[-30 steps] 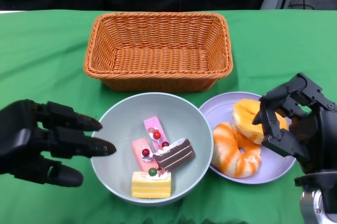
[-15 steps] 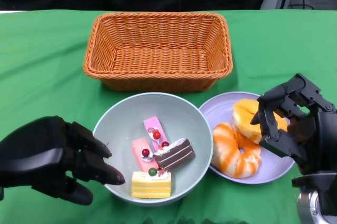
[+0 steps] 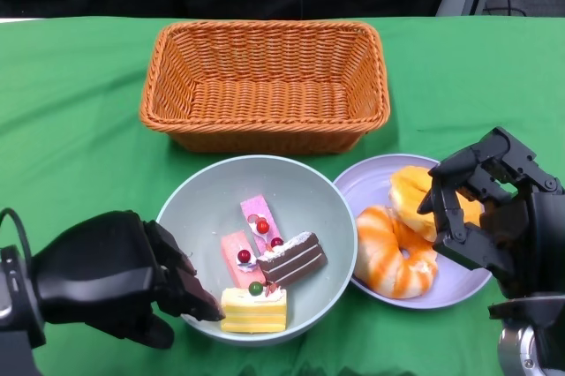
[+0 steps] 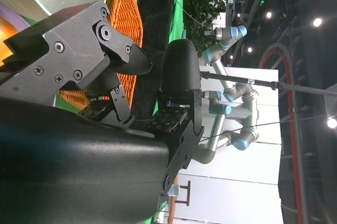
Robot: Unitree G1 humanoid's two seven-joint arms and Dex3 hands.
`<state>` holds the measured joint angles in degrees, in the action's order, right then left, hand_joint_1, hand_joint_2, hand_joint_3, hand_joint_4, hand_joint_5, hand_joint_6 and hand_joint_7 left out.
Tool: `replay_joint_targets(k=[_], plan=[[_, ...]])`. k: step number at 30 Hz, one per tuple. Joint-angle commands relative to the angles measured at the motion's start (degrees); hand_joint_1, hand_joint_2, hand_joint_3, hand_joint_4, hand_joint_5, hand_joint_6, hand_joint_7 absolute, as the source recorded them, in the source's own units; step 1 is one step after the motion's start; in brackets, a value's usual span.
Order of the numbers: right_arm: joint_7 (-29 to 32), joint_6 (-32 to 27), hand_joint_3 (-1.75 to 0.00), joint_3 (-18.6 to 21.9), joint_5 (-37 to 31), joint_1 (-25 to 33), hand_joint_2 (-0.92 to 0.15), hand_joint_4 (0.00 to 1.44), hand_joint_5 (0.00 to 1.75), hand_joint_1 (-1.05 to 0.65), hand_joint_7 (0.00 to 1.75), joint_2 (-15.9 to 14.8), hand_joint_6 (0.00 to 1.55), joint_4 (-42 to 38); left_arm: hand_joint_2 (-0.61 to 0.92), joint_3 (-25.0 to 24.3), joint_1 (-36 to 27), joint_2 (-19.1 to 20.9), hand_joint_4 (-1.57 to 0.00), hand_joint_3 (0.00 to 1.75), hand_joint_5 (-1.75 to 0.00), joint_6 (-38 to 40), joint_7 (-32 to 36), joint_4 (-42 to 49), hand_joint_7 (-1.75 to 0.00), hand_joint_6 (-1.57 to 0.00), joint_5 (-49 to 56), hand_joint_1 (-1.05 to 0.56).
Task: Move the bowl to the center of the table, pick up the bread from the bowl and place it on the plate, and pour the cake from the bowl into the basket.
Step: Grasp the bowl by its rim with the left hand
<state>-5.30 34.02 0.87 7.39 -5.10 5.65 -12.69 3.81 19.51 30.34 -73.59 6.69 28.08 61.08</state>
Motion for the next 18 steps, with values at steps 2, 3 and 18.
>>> replay_joint_targets(k=[2,3,18], plan=[[0.42,0.23,-1.13,0.22,-0.44,0.54,-0.52,0.76,1.64,-0.03,1.29,0.03,0.70,0.70,0.89,5.06,0.32,3.56,-1.00,0.01,-0.06,3.78,1.88,-1.17,0.00,-0.94,0.70,-0.49],[0.45,0.12,-1.12,0.20,-0.52,0.62,-0.52,0.76,1.64,-0.03,1.28,-0.01,0.70,0.83,0.89,6.19,0.49,4.10,-0.99,0.01,-0.06,4.71,1.65,-1.47,0.00,-0.93,0.57,-0.49],[2.45,1.60,-1.10,0.25,-3.49,1.02,-0.52,0.75,1.62,-0.04,1.27,0.40,0.70,0.37,0.92,17.17,3.07,6.87,-0.99,0.02,-0.03,13.73,-2.65,-1.27,0.00,-0.94,-4.94,-0.50]])
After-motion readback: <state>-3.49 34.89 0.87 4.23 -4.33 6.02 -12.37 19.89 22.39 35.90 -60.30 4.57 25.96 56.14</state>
